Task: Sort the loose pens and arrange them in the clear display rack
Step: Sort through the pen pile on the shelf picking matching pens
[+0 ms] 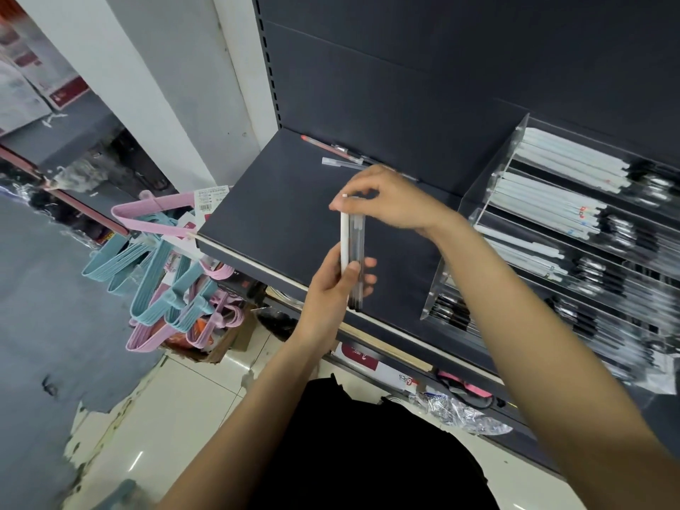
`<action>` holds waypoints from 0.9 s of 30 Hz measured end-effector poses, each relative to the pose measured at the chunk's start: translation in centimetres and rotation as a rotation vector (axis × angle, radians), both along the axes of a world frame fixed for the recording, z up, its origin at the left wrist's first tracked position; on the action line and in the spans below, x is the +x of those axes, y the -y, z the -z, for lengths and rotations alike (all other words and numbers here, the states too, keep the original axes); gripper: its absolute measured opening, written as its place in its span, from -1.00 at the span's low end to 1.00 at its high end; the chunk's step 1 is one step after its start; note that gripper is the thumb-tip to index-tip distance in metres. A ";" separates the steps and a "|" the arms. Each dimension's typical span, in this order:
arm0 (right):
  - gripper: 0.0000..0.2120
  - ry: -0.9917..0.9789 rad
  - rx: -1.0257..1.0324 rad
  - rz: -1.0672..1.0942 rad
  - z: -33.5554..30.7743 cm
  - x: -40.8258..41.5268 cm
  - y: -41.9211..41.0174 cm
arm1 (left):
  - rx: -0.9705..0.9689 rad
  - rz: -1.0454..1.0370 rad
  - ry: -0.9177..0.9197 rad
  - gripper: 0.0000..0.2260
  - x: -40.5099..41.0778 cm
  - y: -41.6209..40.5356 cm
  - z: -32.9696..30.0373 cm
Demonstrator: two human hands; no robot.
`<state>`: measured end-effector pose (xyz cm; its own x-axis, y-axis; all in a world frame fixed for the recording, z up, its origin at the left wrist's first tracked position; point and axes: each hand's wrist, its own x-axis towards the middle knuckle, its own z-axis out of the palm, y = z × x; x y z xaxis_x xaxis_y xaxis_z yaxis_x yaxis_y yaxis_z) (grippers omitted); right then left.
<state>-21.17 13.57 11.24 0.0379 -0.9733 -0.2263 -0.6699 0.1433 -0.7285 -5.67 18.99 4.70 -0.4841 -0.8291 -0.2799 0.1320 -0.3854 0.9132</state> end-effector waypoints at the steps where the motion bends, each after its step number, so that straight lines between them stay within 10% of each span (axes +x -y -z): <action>1: -0.80 0.076 -0.018 0.035 -0.2 0.0 0.3 | -0.002 0.008 0.008 -0.71 0.1 0.0 0.0; 6: -0.88 0.531 -0.393 0.566 -1.8 -1.2 -1.1 | 0.253 -0.038 -0.128 -0.71 0.4 0.0 0.2; 11: -0.91 0.706 -0.302 0.724 0.3 0.2 -6.2 | 0.466 -0.207 -0.376 -0.76 -0.5 1.0 0.0; 27: -0.92 0.633 -0.312 1.008 5.8 4.3 -11.2 | 0.307 -0.023 -0.242 -0.76 -2.4 1.2 -0.1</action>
